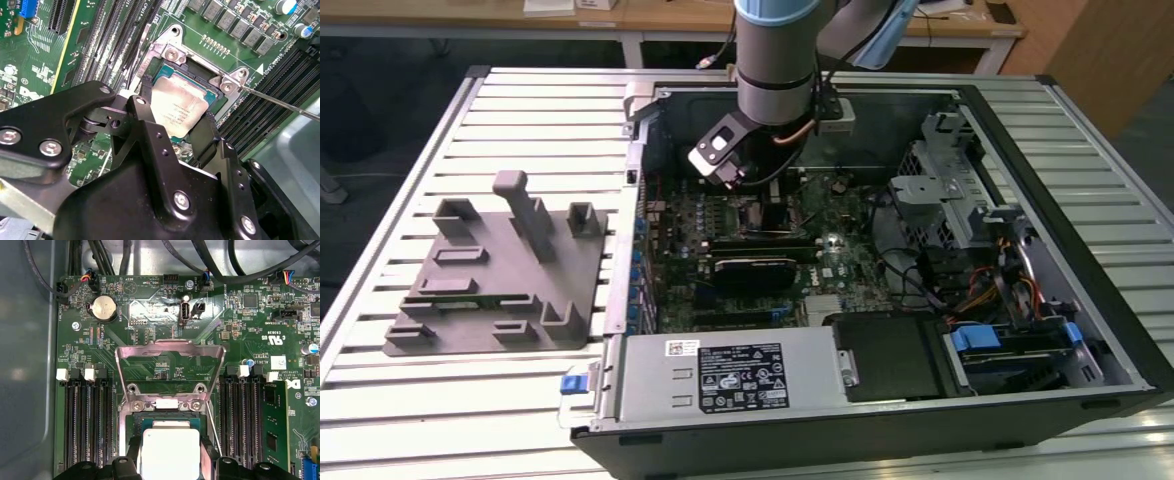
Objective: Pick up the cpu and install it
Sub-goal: 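Place the cpu into insertion slot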
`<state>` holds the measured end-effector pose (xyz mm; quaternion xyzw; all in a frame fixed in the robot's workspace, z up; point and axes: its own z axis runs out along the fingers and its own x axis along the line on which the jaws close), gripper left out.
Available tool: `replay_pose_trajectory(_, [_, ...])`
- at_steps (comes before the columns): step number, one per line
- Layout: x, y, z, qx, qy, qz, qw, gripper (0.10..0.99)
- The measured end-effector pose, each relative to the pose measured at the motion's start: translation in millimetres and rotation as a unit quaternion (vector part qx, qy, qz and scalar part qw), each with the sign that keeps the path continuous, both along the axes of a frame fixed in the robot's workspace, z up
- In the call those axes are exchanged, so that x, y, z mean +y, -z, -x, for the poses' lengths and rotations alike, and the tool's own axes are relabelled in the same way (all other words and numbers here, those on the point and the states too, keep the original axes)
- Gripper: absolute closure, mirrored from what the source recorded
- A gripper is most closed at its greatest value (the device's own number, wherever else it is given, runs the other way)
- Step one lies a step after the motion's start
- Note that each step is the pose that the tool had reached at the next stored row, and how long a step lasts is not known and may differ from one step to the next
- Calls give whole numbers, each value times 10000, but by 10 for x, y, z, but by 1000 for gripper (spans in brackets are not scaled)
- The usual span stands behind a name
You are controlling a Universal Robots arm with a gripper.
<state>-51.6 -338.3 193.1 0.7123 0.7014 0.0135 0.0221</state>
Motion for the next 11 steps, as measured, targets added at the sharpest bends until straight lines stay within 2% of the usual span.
replay_pose_trajectory(4, [0,1,0,0,0,0,10000,533])
replay_pose_trajectory(5, [0,1,0,0,0,0,10000,471])
replay_pose_trajectory(11, [0,-10,0,0,0,0,10000,471])
